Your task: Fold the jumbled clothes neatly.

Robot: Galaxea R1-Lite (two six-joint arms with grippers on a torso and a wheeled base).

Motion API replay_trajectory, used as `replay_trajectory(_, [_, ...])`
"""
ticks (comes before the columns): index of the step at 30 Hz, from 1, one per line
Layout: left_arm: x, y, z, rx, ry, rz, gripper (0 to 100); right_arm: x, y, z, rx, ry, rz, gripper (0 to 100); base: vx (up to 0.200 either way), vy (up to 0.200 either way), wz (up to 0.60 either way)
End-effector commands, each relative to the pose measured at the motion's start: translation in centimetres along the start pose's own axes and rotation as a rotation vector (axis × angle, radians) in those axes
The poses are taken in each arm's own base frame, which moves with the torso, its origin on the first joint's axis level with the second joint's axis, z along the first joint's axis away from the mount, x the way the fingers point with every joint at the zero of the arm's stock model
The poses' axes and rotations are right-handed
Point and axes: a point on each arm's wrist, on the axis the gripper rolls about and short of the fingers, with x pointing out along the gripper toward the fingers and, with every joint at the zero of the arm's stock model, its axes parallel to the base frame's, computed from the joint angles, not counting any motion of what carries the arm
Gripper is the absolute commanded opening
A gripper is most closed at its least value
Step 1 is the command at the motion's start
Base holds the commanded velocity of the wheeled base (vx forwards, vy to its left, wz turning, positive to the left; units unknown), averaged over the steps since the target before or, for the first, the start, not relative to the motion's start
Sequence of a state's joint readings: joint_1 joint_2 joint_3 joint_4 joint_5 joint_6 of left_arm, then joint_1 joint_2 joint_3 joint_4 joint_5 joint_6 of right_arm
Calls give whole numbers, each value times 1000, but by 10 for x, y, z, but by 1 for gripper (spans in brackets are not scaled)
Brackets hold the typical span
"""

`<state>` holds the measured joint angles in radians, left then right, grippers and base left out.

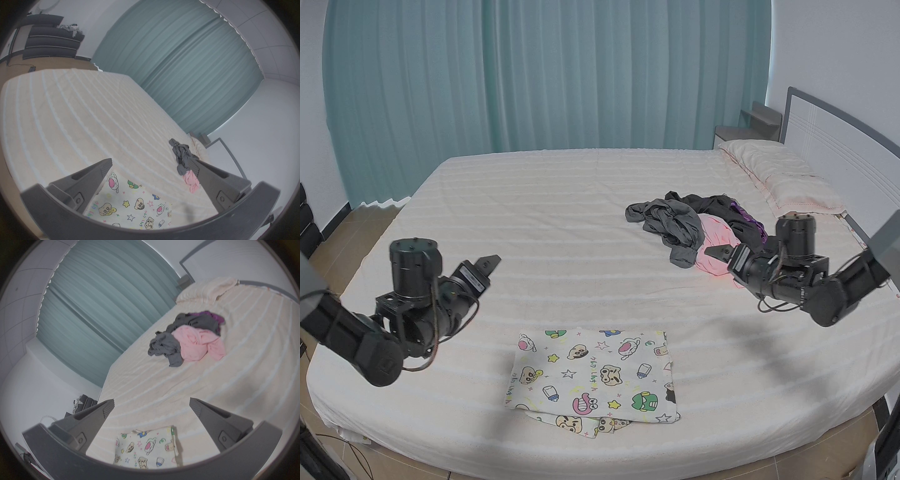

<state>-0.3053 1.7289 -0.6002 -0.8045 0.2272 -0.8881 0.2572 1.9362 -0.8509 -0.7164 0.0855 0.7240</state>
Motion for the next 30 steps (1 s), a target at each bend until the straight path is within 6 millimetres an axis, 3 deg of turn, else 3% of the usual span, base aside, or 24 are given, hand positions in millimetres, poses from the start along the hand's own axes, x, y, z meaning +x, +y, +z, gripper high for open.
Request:
replay_trajectory(1, [-115, 1, 54, -28, -173, -60, 100, -145, 9, -3, -90, -148, 87, 100, 0, 0, 0])
replay_trajectory(4, [-151, 12, 53, 40, -191, -42, 100, -179, 0, -18, -136, -174, 85, 100, 0, 0, 0])
replay_trajectory(9, [-197, 33, 45, 121, -265, -18, 100, -219, -19, -43, -187, -248, 22, 100, 0, 0, 0])
replay_trajectory(11, [-203, 37, 43, 129, -278, -14, 100, -223, -23, -48, -199, -248, 7, 100, 0, 0, 0])
replay_trajectory(12, [-215, 47, 38, 176, -305, 6, 100, -235, -39, -65, -223, -241, -43, 100, 0, 0, 0])
replay_trajectory(14, [-225, 55, 34, 236, -331, 38, 100, -246, -52, -78, -224, -249, -72, 100, 0, 0, 0])
replay_trajectory(15, [-226, 56, 34, 239, -334, 41, 100, -247, -53, -79, -223, -250, -73, 100, 0, 0, 0])
replay_trajectory(19, [-252, 75, 23, 329, -416, 62, 100, -281, -59, -89, -222, -365, -65, 100, 0, 0, 0])
replay_trajectory(23, [-268, 91, 13, 420, -456, 91, 100, -302, -69, -107, -333, -378, -93, 100, 0, 0, 0])
replay_trajectory(24, [-277, 100, 7, 478, -467, 103, 100, -310, -78, -121, -414, -364, -130, 100, 0, 0, 0])
replay_trajectory(28, [-289, 115, -5, 590, -468, 158, 100, -323, -91, -143, -562, -373, -162, 100, 0, 0, 0])
replay_trajectory(30, [-295, 120, -10, 642, -495, 208, 100, -329, -92, -147, -630, -374, -174, 100, 0, 0, 0])
